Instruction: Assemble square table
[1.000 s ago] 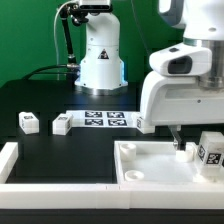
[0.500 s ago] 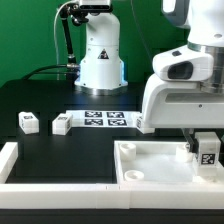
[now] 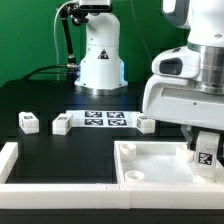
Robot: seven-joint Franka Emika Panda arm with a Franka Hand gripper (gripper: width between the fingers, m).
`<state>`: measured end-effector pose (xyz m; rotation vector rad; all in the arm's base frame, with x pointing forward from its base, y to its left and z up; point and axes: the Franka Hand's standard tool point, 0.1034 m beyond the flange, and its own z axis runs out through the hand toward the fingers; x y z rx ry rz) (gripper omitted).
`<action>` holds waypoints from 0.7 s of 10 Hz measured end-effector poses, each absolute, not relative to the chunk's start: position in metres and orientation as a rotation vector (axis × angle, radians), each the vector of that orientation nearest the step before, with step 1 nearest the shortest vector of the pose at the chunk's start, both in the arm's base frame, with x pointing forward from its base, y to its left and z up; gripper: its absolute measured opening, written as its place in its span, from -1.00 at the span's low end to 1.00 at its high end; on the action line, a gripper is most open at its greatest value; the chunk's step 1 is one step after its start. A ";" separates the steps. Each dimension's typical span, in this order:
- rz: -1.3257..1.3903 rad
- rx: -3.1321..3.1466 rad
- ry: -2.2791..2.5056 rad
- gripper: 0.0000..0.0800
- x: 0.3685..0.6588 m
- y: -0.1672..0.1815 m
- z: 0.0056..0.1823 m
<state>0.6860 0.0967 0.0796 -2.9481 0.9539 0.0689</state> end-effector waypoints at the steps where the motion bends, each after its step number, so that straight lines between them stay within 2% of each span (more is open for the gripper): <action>1: 0.075 -2.815 1.249 -0.28 0.685 0.100 0.079; 4: 0.038 -2.218 1.990 -0.27 0.680 0.104 0.077; 7: 0.049 -2.278 1.925 -0.27 0.677 0.104 0.077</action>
Offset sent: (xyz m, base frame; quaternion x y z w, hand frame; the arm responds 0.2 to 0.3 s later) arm 0.0123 0.0296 -0.0068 0.2063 -0.0083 0.4181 0.8846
